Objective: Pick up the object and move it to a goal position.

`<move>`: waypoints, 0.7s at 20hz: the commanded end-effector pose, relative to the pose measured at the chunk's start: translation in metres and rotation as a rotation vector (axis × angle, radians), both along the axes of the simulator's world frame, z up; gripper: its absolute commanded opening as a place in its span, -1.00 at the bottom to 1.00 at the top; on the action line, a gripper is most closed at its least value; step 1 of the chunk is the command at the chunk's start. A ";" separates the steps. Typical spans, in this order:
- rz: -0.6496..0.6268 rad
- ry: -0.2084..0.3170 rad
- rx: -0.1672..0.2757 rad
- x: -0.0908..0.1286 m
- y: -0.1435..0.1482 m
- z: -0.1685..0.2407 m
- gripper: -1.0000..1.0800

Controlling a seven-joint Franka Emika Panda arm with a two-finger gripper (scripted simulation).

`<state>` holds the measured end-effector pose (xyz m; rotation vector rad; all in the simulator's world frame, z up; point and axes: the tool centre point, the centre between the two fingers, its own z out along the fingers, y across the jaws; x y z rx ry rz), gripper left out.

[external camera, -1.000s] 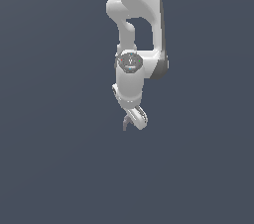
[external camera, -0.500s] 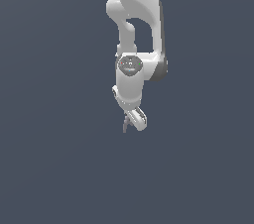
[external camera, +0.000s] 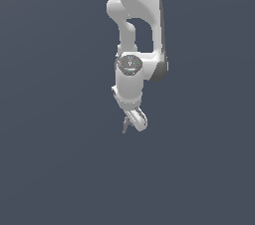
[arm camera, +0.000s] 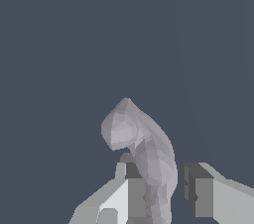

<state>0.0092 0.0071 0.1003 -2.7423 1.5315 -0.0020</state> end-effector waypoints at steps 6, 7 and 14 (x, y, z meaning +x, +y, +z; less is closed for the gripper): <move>-0.001 -0.001 0.000 0.011 -0.019 0.027 -1.00; -0.001 -0.001 0.000 0.014 -0.023 0.033 -1.00; -0.001 -0.001 -0.001 0.034 -0.057 0.081 -1.00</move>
